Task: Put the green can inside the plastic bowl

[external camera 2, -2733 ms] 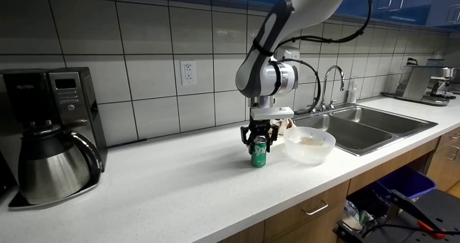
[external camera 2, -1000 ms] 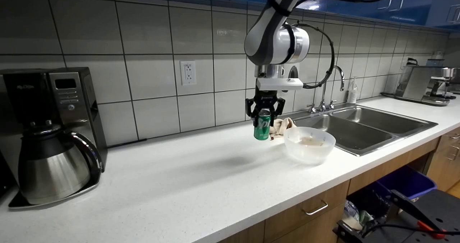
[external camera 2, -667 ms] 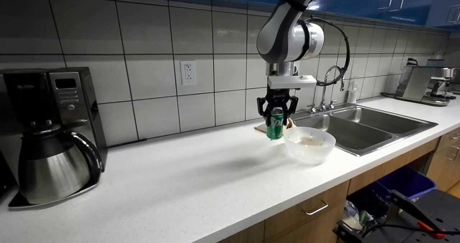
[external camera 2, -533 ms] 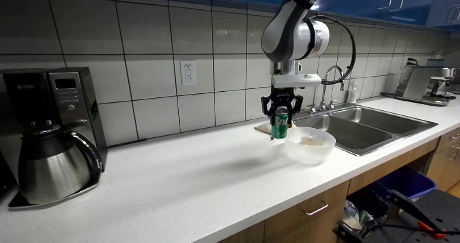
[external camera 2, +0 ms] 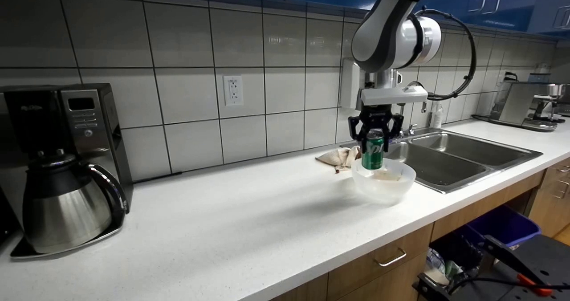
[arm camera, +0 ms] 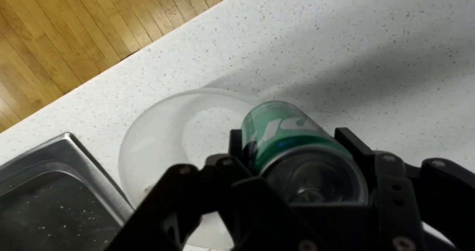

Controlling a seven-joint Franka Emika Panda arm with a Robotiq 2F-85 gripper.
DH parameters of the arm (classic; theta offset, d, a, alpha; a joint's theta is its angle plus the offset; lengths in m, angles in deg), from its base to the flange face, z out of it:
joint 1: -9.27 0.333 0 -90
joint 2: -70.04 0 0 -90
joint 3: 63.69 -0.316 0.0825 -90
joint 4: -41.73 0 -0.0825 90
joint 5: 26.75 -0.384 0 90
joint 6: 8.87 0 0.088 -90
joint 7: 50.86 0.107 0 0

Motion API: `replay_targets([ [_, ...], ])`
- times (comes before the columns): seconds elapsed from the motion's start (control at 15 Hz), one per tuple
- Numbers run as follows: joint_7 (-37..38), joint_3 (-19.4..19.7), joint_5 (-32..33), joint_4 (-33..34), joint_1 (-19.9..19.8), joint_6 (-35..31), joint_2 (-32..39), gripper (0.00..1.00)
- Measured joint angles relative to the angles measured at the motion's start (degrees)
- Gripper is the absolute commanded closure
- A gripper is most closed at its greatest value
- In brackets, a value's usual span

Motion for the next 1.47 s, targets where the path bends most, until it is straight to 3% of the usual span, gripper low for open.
replay_targets([
  [0.67, 1.20, 2.95, 1.83, -4.06, -6.31, -4.45, -1.51, 0.62],
  [1.13, 1.33, 4.57, 1.08, -4.46, -7.47, -14.87, 4.35, 0.62],
  [1.47, 1.25, 4.76, -4.61, -3.31, -7.47, -21.83, 10.35, 0.62],
])
